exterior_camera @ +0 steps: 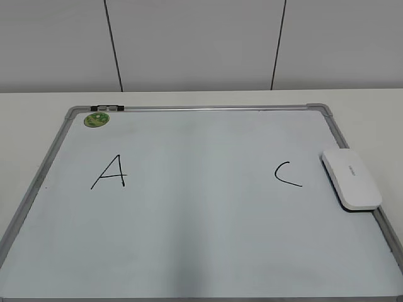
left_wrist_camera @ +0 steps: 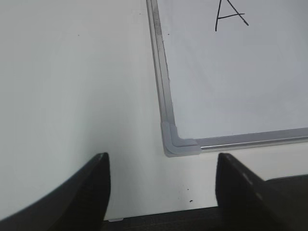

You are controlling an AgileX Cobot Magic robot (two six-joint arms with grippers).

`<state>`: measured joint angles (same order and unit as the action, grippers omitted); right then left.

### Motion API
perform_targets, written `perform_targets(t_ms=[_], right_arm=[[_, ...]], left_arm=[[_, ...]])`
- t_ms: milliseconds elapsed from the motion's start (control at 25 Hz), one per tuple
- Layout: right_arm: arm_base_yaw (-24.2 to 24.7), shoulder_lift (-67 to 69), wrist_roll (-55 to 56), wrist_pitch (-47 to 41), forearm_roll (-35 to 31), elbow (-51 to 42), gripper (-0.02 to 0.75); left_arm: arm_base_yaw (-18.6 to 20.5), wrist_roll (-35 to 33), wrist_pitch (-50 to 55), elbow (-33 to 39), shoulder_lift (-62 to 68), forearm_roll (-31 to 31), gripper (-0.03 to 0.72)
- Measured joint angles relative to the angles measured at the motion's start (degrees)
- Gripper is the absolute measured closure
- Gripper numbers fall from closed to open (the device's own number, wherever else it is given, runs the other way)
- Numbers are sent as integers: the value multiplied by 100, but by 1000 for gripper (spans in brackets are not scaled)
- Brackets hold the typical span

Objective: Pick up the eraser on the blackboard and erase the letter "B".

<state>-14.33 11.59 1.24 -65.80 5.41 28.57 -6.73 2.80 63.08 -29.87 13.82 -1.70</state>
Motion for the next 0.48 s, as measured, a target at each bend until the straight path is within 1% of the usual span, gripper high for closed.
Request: perform_targets(t_ms=[480], right_arm=[[0,-9,-27,0,0,0,163]], left_arm=[[0,-12,0,0,-172,0,195]])
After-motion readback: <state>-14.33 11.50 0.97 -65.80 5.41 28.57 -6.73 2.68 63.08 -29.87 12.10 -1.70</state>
